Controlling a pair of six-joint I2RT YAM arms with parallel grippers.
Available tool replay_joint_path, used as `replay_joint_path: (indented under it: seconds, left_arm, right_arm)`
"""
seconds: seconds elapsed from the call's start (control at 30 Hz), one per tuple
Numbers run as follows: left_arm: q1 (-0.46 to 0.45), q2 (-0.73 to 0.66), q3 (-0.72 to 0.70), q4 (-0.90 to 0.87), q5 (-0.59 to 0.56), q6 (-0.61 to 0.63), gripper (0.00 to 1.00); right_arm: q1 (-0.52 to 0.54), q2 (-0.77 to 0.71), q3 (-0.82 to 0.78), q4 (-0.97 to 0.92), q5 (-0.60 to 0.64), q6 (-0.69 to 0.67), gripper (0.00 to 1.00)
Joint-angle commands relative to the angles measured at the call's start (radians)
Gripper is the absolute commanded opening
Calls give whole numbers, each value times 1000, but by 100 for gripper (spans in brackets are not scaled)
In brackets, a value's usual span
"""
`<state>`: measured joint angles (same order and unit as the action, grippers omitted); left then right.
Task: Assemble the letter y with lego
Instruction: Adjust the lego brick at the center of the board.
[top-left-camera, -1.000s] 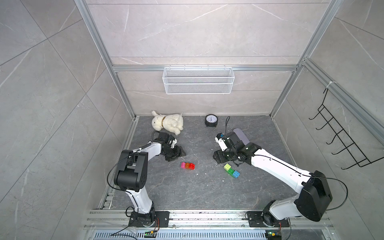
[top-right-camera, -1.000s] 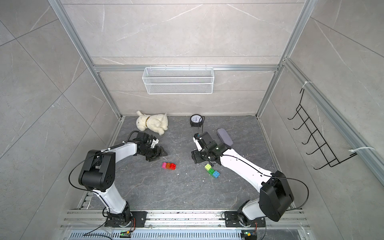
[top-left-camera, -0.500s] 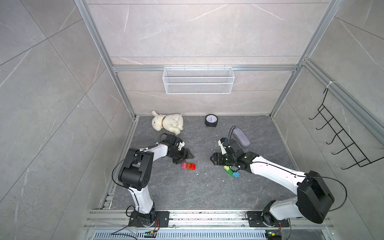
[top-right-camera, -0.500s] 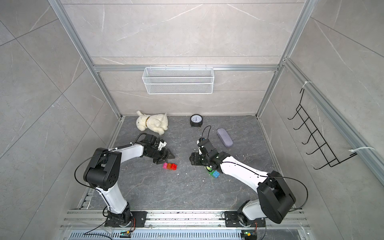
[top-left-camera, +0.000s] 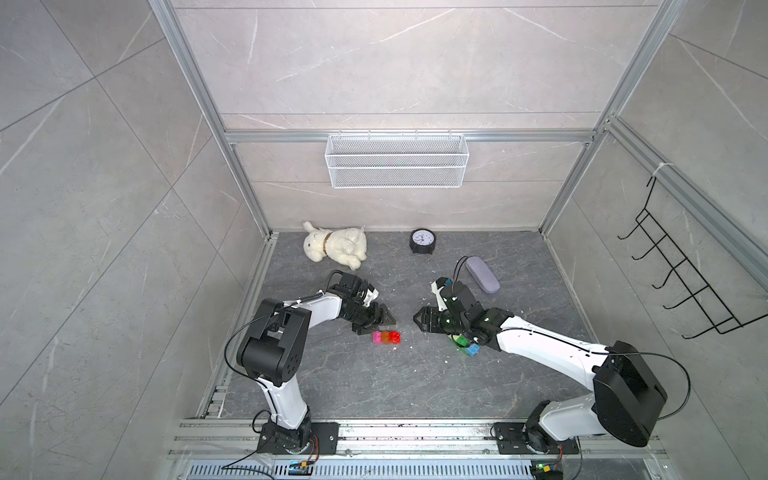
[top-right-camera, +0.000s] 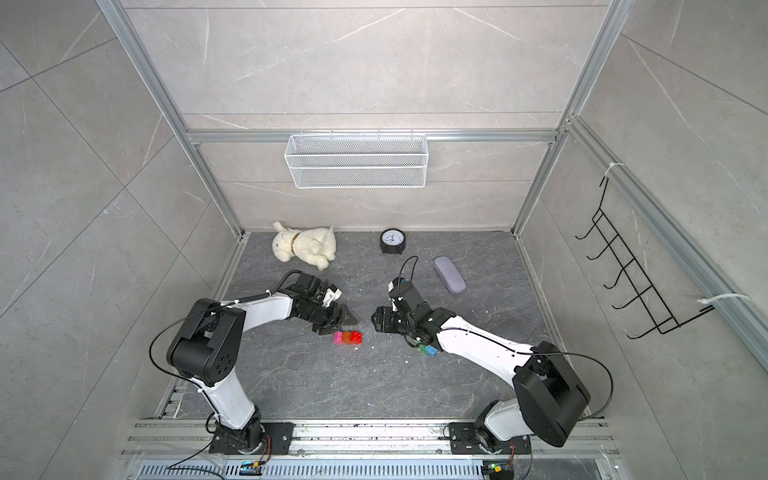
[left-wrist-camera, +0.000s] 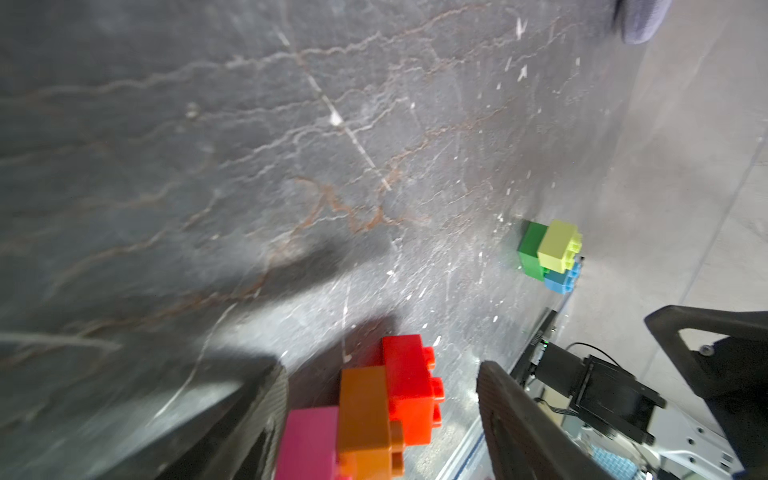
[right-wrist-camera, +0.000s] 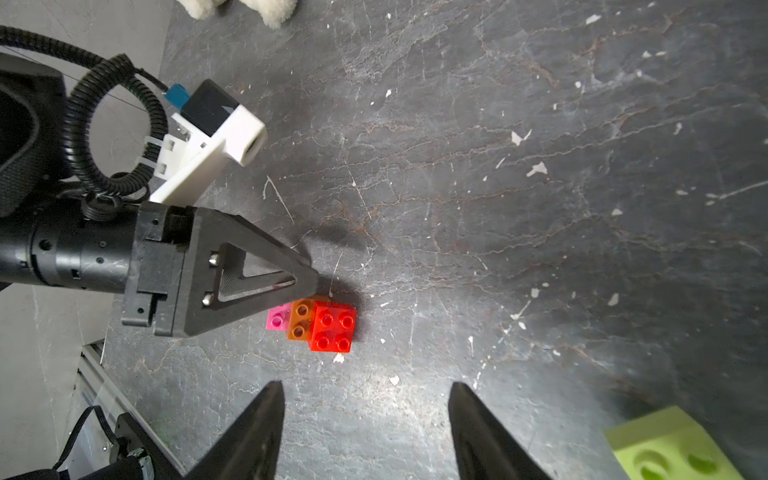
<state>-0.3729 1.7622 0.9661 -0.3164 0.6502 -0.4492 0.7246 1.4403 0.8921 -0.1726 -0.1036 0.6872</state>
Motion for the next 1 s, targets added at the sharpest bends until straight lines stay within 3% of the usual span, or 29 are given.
replay_joint_path:
  seconds: [0.0, 0.23, 0.5, 0.7, 0.97]
  left_arm:
    - [12, -93, 48, -124, -74, 44, 76]
    - [22, -199, 31, -323, -132, 58, 71]
    - [23, -171, -42, -241, -129, 10, 63]
    - [22, -152, -73, -209, -129, 15, 62]
    - [22, -127, -81, -187, -161, 10, 53]
  right_arm:
    - [7, 31, 12, 34, -21, 62, 64]
    - [8, 61, 47, 55, -24, 53, 65]
    - [9, 130, 40, 143, -74, 100, 64]
    - [8, 137, 46, 104, -64, 80, 65]
    - [8, 146, 28, 127, -68, 96, 65]
